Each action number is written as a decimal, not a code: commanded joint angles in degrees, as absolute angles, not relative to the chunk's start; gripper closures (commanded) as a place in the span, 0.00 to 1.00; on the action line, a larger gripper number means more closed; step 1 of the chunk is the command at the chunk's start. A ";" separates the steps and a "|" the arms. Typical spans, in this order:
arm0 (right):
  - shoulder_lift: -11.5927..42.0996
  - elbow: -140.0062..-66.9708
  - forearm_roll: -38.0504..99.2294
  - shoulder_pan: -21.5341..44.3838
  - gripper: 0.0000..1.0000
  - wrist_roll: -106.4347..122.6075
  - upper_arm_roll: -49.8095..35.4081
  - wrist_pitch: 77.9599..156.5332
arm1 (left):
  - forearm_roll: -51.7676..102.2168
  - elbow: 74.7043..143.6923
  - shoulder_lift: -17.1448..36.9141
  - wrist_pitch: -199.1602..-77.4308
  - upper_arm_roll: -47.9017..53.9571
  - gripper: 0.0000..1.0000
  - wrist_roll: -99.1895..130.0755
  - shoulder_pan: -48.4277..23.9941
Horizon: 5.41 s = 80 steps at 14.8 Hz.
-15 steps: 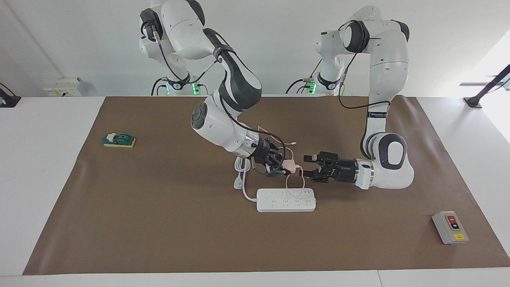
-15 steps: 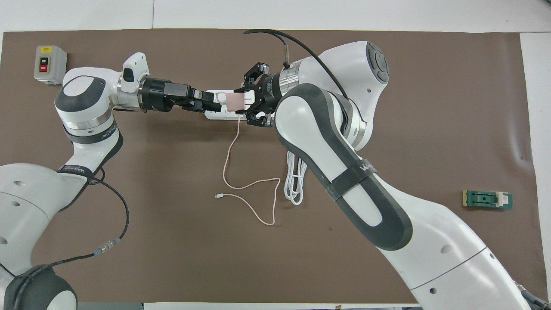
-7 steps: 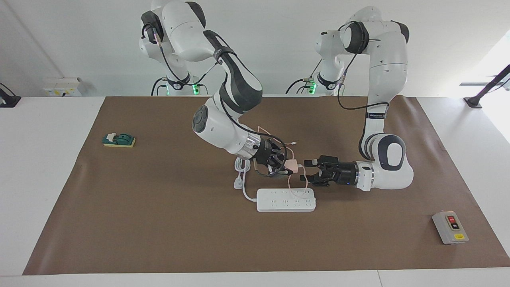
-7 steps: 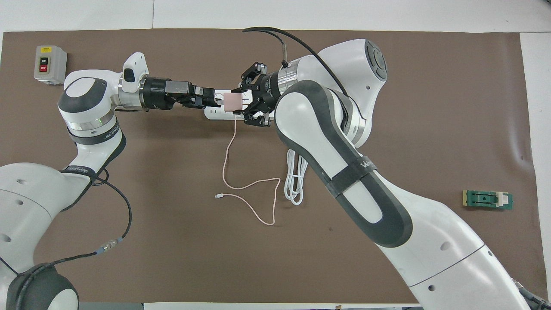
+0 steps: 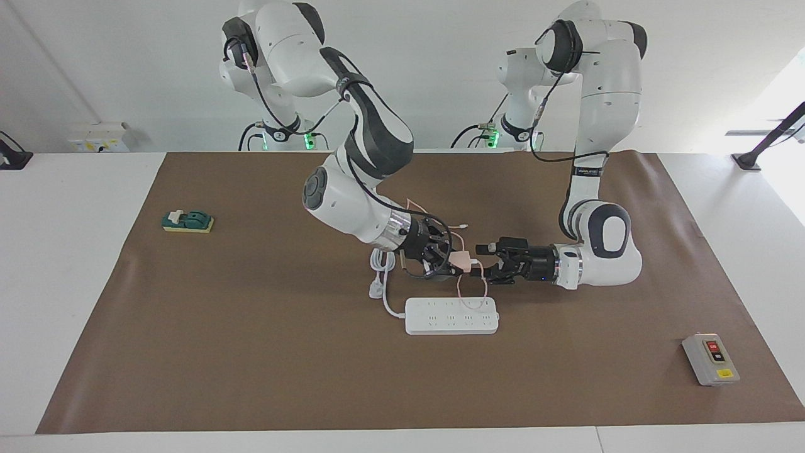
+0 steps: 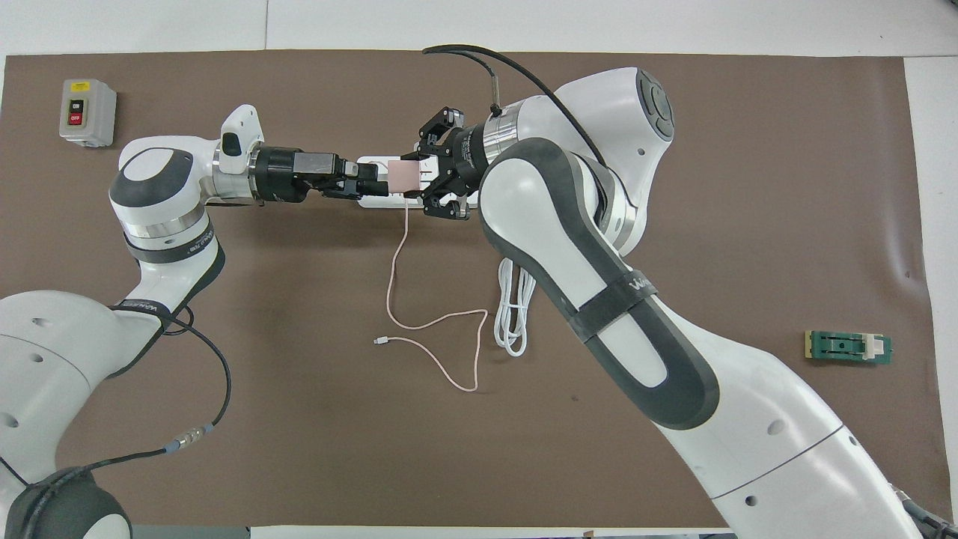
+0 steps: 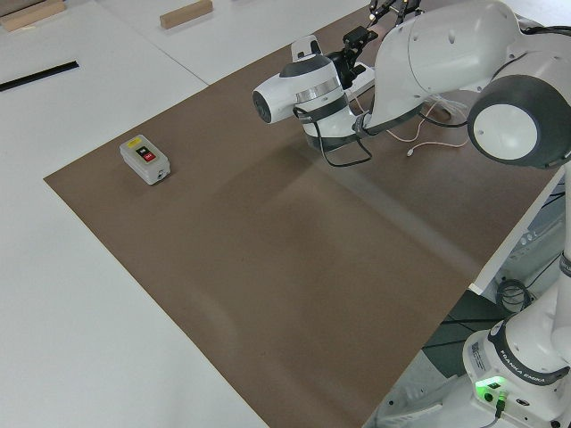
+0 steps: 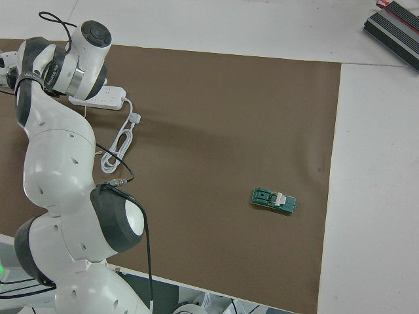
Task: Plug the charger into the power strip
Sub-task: 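Grasp the pink charger with the left gripper from the right gripper, then open the right gripper and withdraw it while the left gripper holds the charger, then pull the charger back with the left gripper and reorient it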
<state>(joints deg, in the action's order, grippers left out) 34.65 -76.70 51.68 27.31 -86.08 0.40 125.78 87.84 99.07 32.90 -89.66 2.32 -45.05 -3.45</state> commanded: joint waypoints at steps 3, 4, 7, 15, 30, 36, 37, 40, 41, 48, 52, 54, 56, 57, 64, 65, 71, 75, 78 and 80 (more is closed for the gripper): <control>35.60 -74.97 53.35 26.37 1.00 -87.19 -0.35 124.54 | 93.06 104.33 27.95 -93.43 2.20 0.00 -46.58 -4.48; 35.60 -74.97 53.35 26.28 1.00 -87.19 -0.35 124.54 | 94.12 104.24 28.21 -93.60 2.11 0.00 -46.58 -5.00; 35.60 -74.97 53.53 26.28 1.00 -87.19 -0.35 124.54 | 95.45 103.28 28.48 -95.97 2.11 0.00 -46.50 -5.89; 35.60 -74.97 53.61 26.28 1.00 -87.19 -0.35 124.63 | 95.45 100.55 30.14 -96.94 2.11 0.20 -46.32 -6.59; 35.42 -75.06 54.49 26.54 0.00 -87.54 -0.09 125.16 | 86.60 96.15 30.06 -100.53 1.23 1.00 -43.26 -6.33; 33.76 -75.41 54.32 21.99 0.00 -89.29 0.35 122.97 | 49.72 86.59 25.23 -103.10 -3.08 1.00 -15.95 -6.94; 33.05 -75.93 54.06 20.75 0.00 -89.38 0.53 121.91 | 43.05 83.27 24.96 -100.66 -2.82 1.00 -10.86 -7.12; 30.24 -76.20 50.82 14.44 0.00 -89.21 1.05 115.51 | 26.41 75.07 24.96 -92.21 -2.81 1.00 -3.09 -9.75; 29.54 -76.20 48.89 12.24 0.00 -89.12 1.14 113.23 | 24.45 74.80 24.87 -91.85 -2.81 1.00 -2.90 -9.84; 24.61 -76.03 29.38 5.81 0.00 -74.23 1.06 101.71 | 15.21 74.44 24.78 -91.84 -3.08 1.00 -3.08 -9.67; 22.59 -75.94 20.33 2.29 0.00 -52.79 1.23 94.58 | 14.15 74.18 24.79 -92.46 -2.99 1.00 -3.69 -9.23; 21.54 -76.02 16.11 1.32 0.00 -41.80 1.23 92.73 | 14.15 72.69 25.05 -92.29 -3.07 1.00 -3.69 -9.67; 20.66 -76.02 11.10 0.53 0.00 -30.99 1.23 91.76 | 13.97 72.77 25.05 -92.29 -3.08 1.00 -3.69 -9.76; 20.22 -76.03 9.68 0.09 0.00 -26.15 1.23 91.06 | 13.97 72.77 25.31 -92.29 -3.08 1.00 -3.87 -9.58; 14.08 -78.91 3.17 -2.99 0.00 -1.16 1.23 88.95 | 10.29 69.02 24.70 -88.26 -3.43 1.00 -3.25 -9.05; 11.71 -81.01 2.90 -3.16 0.00 -0.62 1.23 88.95 | 9.15 67.43 24.70 -87.63 -3.51 1.00 -3.69 -8.88; -2.09 -94.46 -1.13 -5.09 0.00 1.05 -0.78 89.38 | 6.68 66.36 24.09 -82.45 -3.52 1.00 -3.08 -8.88; -5.45 -97.47 -2.64 -6.94 0.00 1.23 -2.90 88.95 | 6.24 66.53 21.72 -80.68 -3.17 1.00 -0.63 -9.05; -5.10 -96.86 -2.29 -7.12 0.00 0.71 -2.81 88.86 | 3.61 66.62 19.61 -81.11 -3.17 1.00 -0.09 -8.97; -4.57 -95.89 -1.85 -7.12 0.00 0.97 -2.37 88.95 | 3.34 66.53 20.04 -80.68 -3.08 1.00 -0.78 -9.40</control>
<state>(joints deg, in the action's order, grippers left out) -4.29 -95.45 -1.66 -5.73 -0.35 -1.71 87.96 5.11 66.83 20.73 -81.80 -3.42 -1.23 -9.13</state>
